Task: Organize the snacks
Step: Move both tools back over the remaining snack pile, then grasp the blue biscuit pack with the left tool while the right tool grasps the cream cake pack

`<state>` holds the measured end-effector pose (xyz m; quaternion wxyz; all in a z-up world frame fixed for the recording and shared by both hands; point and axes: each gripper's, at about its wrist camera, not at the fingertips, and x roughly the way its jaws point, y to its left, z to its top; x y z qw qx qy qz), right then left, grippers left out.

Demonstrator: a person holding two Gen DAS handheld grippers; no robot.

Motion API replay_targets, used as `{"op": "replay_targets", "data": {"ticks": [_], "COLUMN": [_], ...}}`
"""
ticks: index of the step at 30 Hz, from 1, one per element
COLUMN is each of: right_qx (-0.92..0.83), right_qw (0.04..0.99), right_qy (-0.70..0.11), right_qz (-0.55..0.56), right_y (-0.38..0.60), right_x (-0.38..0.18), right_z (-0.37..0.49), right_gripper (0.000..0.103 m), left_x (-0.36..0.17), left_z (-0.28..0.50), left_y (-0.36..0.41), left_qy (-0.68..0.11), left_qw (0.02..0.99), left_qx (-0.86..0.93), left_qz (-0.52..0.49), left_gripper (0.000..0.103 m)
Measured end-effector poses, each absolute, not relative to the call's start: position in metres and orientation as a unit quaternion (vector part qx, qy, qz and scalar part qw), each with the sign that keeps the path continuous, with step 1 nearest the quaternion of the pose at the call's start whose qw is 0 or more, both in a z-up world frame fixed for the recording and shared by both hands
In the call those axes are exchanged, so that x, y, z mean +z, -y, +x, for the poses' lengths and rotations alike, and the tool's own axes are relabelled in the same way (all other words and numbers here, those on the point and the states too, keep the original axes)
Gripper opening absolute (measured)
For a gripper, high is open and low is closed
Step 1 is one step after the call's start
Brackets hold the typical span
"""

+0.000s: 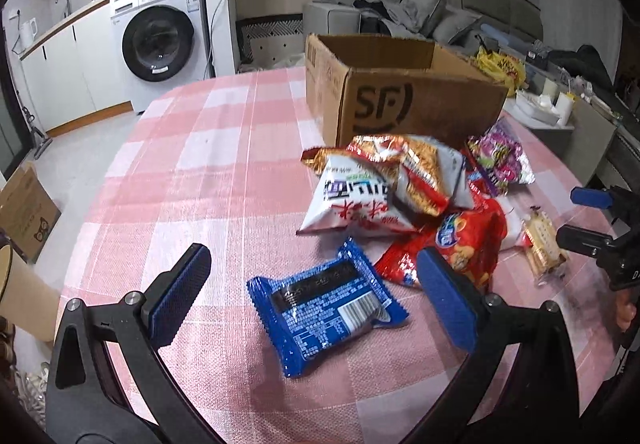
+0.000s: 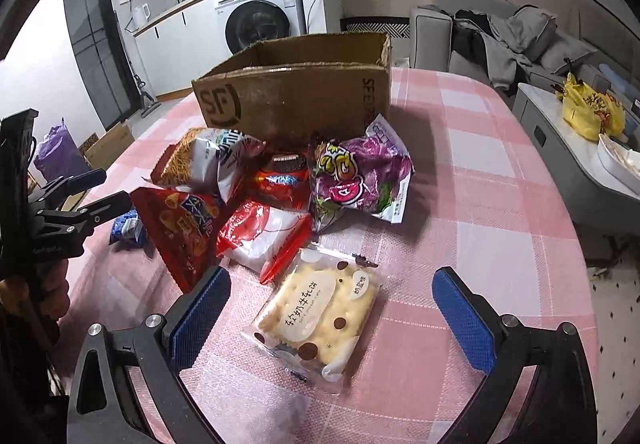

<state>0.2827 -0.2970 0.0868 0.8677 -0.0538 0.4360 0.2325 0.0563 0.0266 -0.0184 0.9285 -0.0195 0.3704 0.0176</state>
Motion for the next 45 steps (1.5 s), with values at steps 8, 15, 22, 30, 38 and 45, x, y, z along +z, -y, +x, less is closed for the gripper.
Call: {"op": "replay_targets", "data": {"ticks": [8, 15, 22, 30, 38, 45], "right_qx": [0.236, 0.236, 0.227, 0.223, 0.209, 0.199], "right_qw": [0.859, 0.851, 0.849, 0.845, 0.84, 0.848], "right_qy": [-0.451, -0.463, -0.47, -0.475, -0.487, -0.481], "right_qz": [-0.061, -0.067, -0.083, -0.103, -0.115, -0.096], "right_y": [0.292, 0.29, 0.285, 0.286, 0.305, 0.313], "right_x": [0.076, 0.065, 0.057, 0.054, 0.054, 0.056], "right_z": [0.284, 0.286, 0.287, 0.288, 0.291, 0.296], "right_gripper": [0.103, 0.103, 0.103, 0.103, 0.103, 0.103], "left_x": [-0.037, -0.049, -0.058, -0.064, -0.065, -0.065], "left_z": [0.067, 0.073, 0.079, 0.085, 0.084, 0.08], "left_y": [-0.026, -0.023, -0.022, -0.031, -0.034, -0.031], "left_qy": [-0.402, -0.422, -0.443, -0.45, -0.449, -0.453], "left_qw": [0.915, 0.906, 0.896, 0.893, 0.893, 0.891], "left_qx": [0.018, 0.017, 0.012, 0.012, 0.006, -0.01], "left_qz": [-0.016, -0.002, 0.014, 0.013, 0.01, 0.004], "left_gripper": [0.102, 0.102, 0.102, 0.102, 0.1, 0.089]}}
